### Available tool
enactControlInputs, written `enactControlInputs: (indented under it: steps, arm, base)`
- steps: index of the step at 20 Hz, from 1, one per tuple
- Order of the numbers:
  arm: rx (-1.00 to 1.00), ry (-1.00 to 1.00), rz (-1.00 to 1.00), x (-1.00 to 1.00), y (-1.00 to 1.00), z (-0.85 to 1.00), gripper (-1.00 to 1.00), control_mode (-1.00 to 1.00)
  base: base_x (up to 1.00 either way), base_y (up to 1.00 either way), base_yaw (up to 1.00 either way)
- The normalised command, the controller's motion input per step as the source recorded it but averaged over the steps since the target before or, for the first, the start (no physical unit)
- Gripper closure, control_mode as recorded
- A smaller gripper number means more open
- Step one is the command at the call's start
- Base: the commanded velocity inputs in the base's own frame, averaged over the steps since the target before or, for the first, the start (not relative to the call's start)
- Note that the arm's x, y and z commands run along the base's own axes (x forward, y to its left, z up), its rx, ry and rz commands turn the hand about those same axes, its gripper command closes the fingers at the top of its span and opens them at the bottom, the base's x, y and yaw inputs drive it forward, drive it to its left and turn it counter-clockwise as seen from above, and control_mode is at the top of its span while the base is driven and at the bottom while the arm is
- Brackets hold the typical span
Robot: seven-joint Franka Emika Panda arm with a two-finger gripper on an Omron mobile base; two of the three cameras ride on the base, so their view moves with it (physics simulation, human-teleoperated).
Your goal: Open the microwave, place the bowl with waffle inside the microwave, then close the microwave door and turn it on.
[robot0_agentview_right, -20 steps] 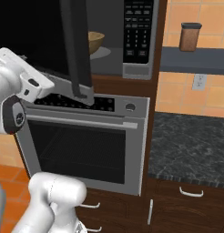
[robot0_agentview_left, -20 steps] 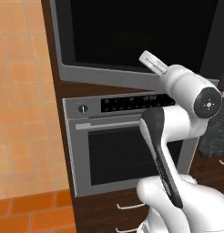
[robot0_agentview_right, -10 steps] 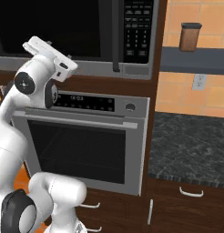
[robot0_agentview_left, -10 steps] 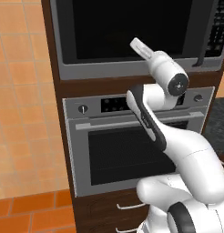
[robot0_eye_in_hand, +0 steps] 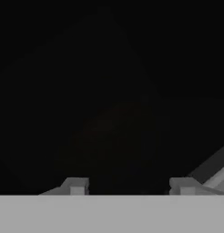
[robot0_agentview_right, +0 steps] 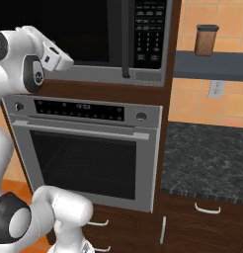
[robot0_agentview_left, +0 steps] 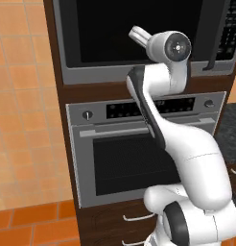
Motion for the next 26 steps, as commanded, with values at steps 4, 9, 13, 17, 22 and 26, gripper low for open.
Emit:
enactControlInputs:
  steps: [4,9,13,17,22,26]
  arm:
    - [0.0,0.15,0.0,-1.0,-0.25,0.04,-1.0,-1.0]
    - [0.0,0.02,0.0,-0.87,-0.84,-0.17,-1.0,-1.0]
    - [0.08,0.0,-0.02,-0.83,-1.0,0.0,-1.0,-1.0]
    - [0.04,0.0,0.0,-0.87,-0.99,0.11,-1.0,-1.0]
    - [0.16,-0.01,0.0,-0.68,-1.0,-0.05,-1.0,-1.0]
    - [0.17,0.0,-0.02,0.07,-0.84,-0.24,-1.0,-1.0]
  base:
    - [0.0,0.0,0.0]
    - [0.0,0.0,0.0]
    - [0.0,0.0,0.0]
    - [0.0,0.0,0.0]
    - [0.0,0.0,0.0]
    - [0.0,0.0,0.0]
